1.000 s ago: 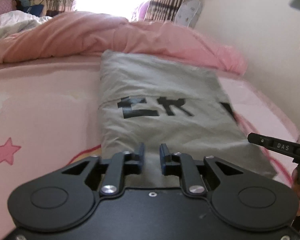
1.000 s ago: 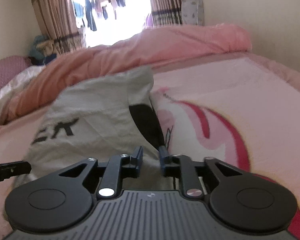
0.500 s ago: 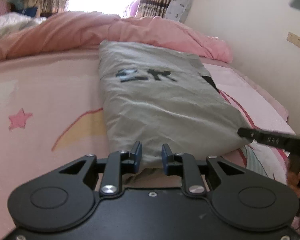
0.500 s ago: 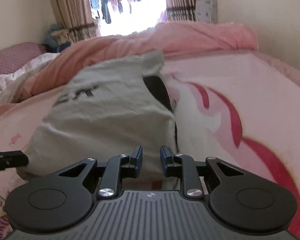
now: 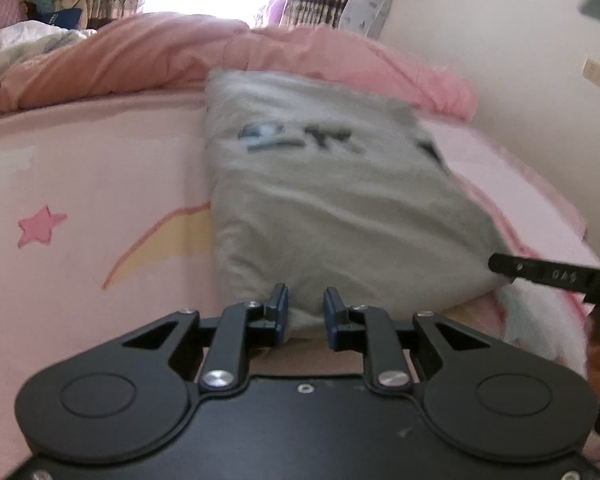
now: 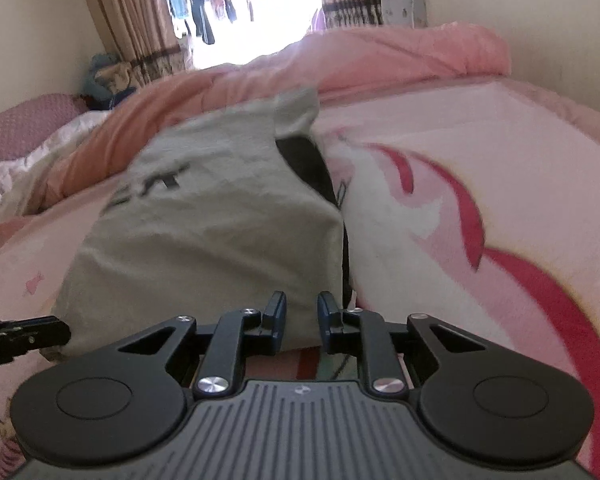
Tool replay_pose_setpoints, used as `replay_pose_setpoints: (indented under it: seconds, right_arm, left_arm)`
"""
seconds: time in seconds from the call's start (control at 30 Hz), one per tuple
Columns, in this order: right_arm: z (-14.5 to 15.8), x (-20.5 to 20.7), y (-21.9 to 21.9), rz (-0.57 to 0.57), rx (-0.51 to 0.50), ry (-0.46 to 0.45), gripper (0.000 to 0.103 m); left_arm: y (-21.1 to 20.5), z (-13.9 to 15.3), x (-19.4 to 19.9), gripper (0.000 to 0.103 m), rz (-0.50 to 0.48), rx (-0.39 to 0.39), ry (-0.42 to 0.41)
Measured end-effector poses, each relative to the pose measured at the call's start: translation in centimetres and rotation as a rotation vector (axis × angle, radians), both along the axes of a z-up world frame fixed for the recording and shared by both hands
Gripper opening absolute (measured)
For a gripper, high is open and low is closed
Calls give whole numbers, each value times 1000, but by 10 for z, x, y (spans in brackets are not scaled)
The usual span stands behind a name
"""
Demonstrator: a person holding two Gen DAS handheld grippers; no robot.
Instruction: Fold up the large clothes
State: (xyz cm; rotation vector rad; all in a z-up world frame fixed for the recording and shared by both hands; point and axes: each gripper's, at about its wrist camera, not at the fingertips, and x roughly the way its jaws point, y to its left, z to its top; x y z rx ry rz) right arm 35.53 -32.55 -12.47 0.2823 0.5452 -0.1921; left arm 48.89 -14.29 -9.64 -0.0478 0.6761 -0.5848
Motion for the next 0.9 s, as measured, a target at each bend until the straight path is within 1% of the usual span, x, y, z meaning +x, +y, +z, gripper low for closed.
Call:
replay_pose_setpoints:
  seconds: [0.07, 0.1, 0.13, 0.17, 0.23, 0.3, 0.37, 0.43, 0.47, 0.5, 0.53, 0.57, 0.6, 0.67, 0.77, 0.83, 0.9]
  right_arm:
    - [9, -8, 1, -10, -15, -45, 25]
    - [10, -9, 0, -14, -19, -52, 25]
    - [10, -9, -1, -17, -19, -52, 25]
    - [8, -7, -2, -18, -15, -44, 25]
    - [1, -1, -5, -19, -6, -19, 24]
    - [-8, 3, -5, -20, -4, 5, 21]
    - [-14, 4, -4, -15, -2, 8, 21]
    - [-9, 5, -2, -11, -19, 19, 21]
    - [-3, 7, 0, -3, -30, 23, 21]
    - [3, 8, 1, 7, -42, 15, 23]
    - [12, 9, 1, 18, -57, -4, 25]
    - [21, 13, 1, 30, -66, -29, 26]
    - [29, 17, 0, 36, -68, -50, 27]
    - [44, 33, -3, 39, -64, -78, 27]
    - [55, 68, -9, 47, -65, -98, 27]
    - [53, 86, -9, 60, -89, -91, 27]
    - [47, 101, -9, 74, -94, -68, 27]
  left_arm:
    - [6, 12, -6, 22, 17, -5, -38]
    - [9, 15, -7, 23, 18, -7, -43]
    - [10, 14, -5, 23, 9, -9, -29]
    - [10, 11, -4, 23, 0, -11, -13]
    - [6, 0, 1, 23, 4, 21, 8]
    - [4, -9, 0, 24, 7, 31, -15]
    - [3, -12, 0, 24, 3, 42, -24]
    - [3, -7, 4, 24, -13, 46, -9]
    - [4, -1, 10, 24, -28, 44, 12]
    - [6, 6, 14, 25, -38, 31, 27]
    - [9, 15, 20, 28, -45, 8, 24]
    - [10, 24, 27, 30, -40, 2, 0]
    - [8, 31, 33, 34, -28, 15, -25]
    - [0, 43, 54, 36, -22, 46, -70]
    - [-13, 45, 85, 36, -21, 58, -60]
    - [-23, 40, 98, 36, -14, 91, -53]
    - [-30, 33, 105, 36, -22, 107, -46]
